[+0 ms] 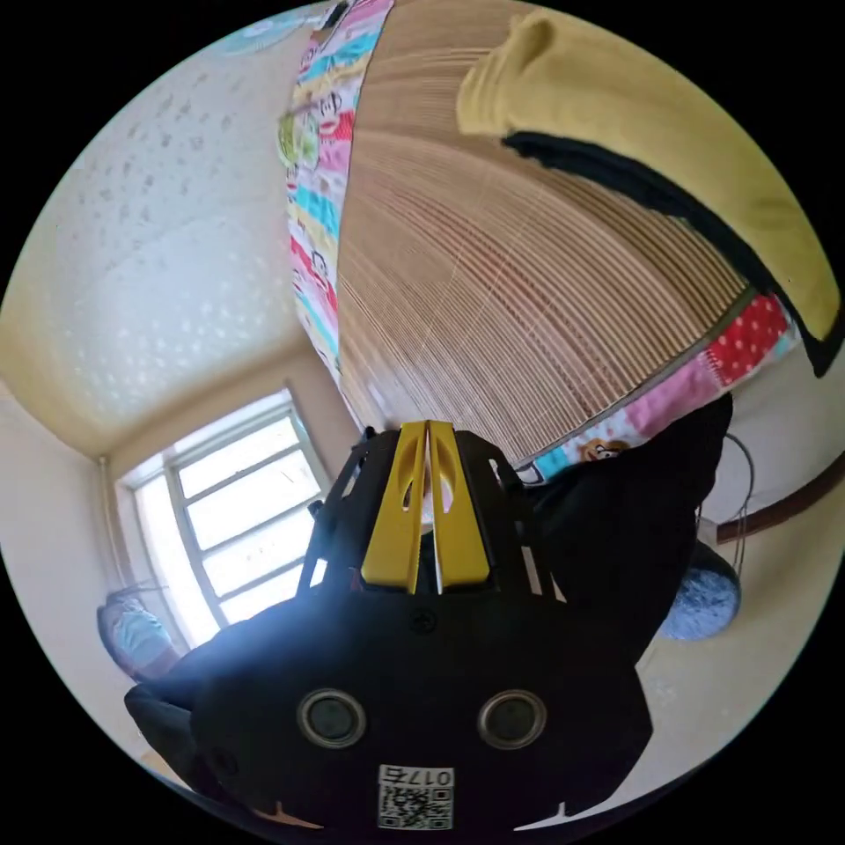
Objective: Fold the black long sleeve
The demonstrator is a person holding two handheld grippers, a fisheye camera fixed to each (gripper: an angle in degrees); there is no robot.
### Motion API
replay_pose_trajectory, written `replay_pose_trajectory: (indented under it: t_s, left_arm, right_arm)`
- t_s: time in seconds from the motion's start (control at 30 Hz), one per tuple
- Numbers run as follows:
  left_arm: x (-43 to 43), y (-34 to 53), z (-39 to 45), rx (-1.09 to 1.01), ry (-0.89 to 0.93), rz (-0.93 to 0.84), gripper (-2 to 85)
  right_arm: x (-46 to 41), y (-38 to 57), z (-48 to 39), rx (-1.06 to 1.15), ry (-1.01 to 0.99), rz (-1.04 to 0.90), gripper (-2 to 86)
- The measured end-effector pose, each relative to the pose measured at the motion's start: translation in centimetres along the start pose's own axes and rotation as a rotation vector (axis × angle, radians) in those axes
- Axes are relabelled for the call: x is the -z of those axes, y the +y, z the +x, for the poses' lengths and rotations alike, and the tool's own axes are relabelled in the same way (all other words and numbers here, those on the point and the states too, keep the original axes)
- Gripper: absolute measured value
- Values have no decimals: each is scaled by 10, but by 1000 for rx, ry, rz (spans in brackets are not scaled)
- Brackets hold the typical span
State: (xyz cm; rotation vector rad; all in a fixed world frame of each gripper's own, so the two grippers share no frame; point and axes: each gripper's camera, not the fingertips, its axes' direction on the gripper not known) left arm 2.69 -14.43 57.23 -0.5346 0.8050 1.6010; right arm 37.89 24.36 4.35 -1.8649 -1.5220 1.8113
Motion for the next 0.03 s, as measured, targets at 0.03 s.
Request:
replay_pose_trajectory:
  t_s: [0.03]
  left_arm:
    - [-50, -23, 13, -48, 63, -207, -9]
  right_arm:
    - [4, 4, 6, -9, -12, 15, 4]
